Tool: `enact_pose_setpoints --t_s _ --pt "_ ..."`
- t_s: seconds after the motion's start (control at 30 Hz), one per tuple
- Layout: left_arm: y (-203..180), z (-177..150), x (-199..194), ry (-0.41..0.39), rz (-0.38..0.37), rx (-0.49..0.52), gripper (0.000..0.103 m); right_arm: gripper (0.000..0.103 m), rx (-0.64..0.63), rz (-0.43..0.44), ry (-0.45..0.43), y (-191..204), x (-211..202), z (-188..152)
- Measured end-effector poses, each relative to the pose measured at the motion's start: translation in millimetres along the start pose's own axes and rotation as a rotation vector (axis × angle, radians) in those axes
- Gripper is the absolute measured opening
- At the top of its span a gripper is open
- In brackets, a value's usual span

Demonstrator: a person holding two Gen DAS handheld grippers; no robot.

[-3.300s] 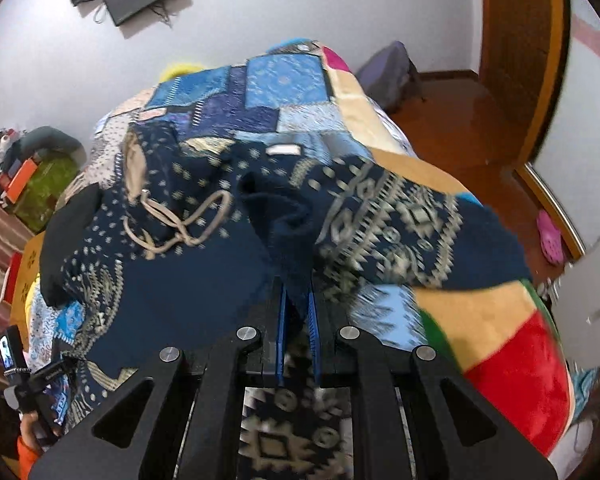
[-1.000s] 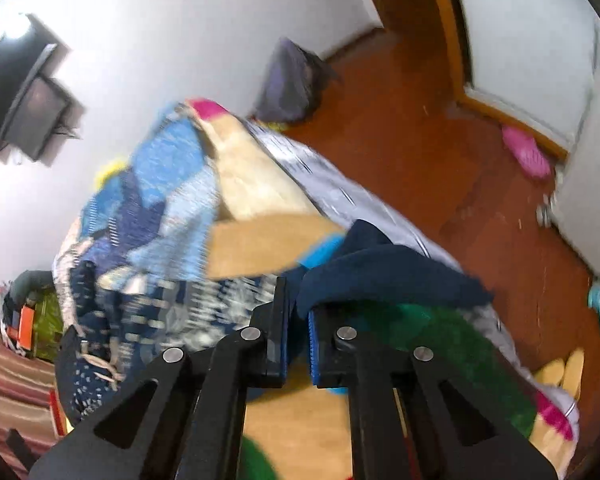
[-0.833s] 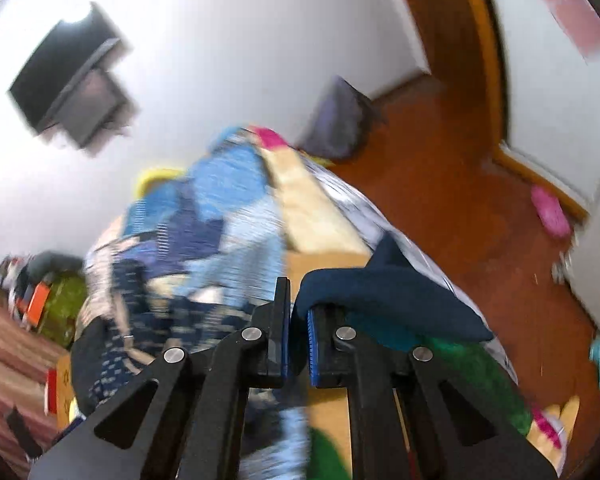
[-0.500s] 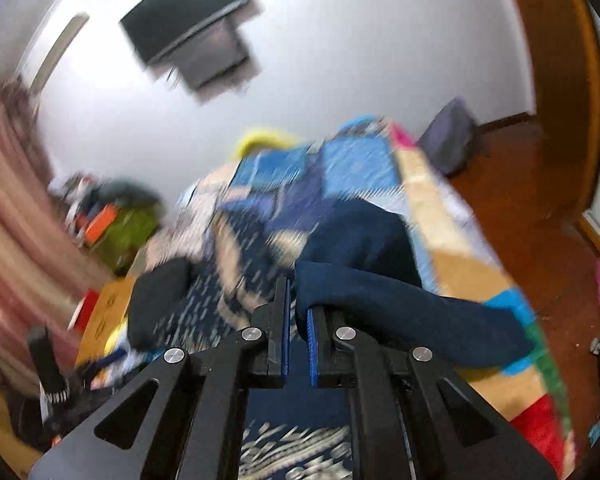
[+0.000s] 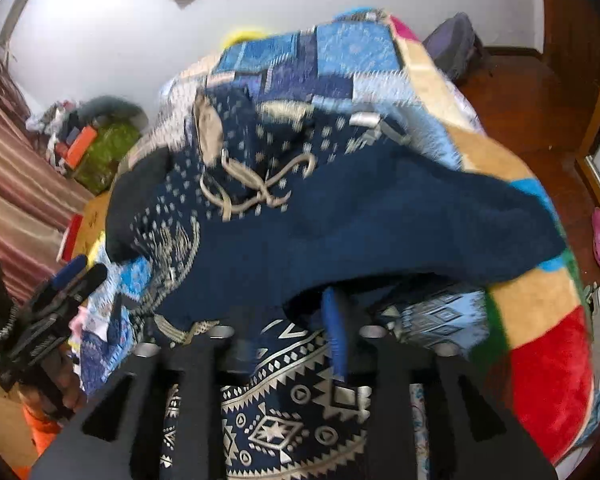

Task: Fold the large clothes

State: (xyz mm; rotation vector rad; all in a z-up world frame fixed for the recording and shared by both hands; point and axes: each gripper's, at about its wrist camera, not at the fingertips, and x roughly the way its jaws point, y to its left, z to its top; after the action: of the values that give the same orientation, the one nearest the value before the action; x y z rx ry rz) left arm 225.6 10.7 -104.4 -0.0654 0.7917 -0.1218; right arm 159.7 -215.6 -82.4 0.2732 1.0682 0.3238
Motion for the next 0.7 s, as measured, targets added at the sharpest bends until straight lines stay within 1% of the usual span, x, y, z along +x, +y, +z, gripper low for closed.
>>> enact_pose_setpoints --t_s 0.07,0.13,0.2,0.27,0.33,0.47,0.53,0.63,0.67,0.7 --pt "-2 1 0 -0.002 -0.003 0.000 0.090 0.071 0.014 -0.026 -0.083 -4 -17 2" --pt "-4 3 0 -0.003 -0.007 0.001 0.090 0.079 0.042 -0.083 -0.178 -14 -35 6" --pt "-6 3 0 -0.005 -0.007 0.006 0.090 0.079 0.083 -0.115 -0.237 -27 -46 9" --pt "-9 4 1 0.000 -0.005 0.013 0.090 0.079 0.158 -0.120 -0.250 -48 -48 14" --pt "-11 4 3 0.003 -0.007 0.020 0.090 0.079 0.246 -0.111 -0.245 -69 -46 15" --pt "-13 3 7 0.013 -0.005 0.021 0.090 0.079 0.383 -0.113 -0.188 -109 -30 9" --pt "-12 2 10 0.021 -0.009 0.016 0.090 0.079 0.456 -0.094 -0.139 -128 -13 1" --pt "-10 1 16 0.032 -0.005 0.013 0.090 0.079 0.534 -0.065 -0.087 -147 9 -8" --pt "-10 1 17 0.036 -0.002 0.014 0.090 0.077 0.551 -0.062 -0.078 -150 13 -10" --pt "-10 1 19 0.038 -0.001 0.014 0.090 0.072 0.567 -0.057 -0.072 -154 18 -11"
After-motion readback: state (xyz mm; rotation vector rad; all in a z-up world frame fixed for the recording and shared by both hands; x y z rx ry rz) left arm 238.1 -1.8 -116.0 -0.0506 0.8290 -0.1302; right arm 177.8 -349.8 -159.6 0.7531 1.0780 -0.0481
